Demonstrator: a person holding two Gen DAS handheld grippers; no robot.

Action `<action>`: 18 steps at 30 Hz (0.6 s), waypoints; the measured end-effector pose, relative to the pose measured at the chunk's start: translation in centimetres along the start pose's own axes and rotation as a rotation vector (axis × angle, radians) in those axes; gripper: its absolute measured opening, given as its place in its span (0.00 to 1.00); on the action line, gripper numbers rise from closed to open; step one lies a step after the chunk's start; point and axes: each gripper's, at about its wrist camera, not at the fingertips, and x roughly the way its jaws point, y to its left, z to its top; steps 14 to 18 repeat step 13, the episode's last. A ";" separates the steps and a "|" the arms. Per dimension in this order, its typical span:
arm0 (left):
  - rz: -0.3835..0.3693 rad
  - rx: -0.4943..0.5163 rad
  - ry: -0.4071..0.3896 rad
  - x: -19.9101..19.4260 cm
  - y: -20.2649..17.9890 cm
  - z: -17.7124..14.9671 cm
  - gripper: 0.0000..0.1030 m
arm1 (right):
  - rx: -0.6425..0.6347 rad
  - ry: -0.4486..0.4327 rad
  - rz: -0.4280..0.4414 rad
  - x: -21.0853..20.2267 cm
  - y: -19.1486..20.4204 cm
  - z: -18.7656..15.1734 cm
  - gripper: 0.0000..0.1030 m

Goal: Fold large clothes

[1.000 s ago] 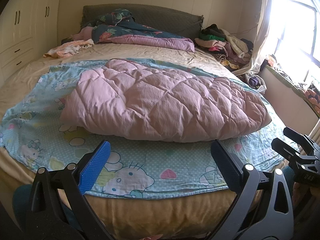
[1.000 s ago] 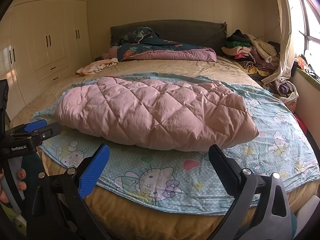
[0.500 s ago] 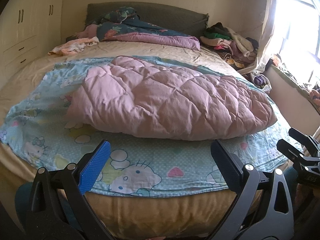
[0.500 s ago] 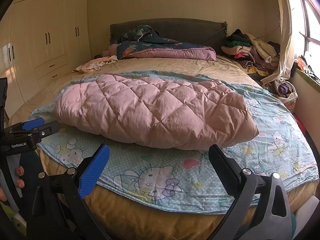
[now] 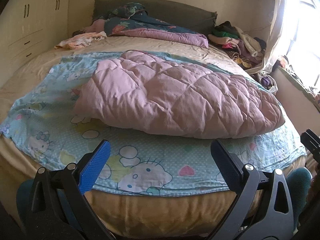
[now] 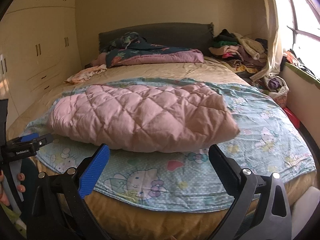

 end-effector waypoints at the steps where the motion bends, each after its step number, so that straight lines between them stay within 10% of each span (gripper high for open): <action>1: 0.003 -0.012 -0.005 0.0 0.4 0.1 0.91 | 0.013 -0.002 -0.008 -0.2 -0.5 0.0 0.96; 7: 0.076 -0.148 -0.013 0.7 7.1 3.0 0.91 | 0.170 -0.065 -0.168 -3.7 -9.2 -0.3 0.96; 13: 0.328 -0.321 -0.054 2.2 21.5 8.3 0.91 | 0.484 0.009 -0.689 -7.5 -29.6 -6.8 0.96; 18: 0.328 -0.321 -0.054 2.2 21.5 8.3 0.91 | 0.484 0.009 -0.689 -7.5 -29.6 -6.8 0.96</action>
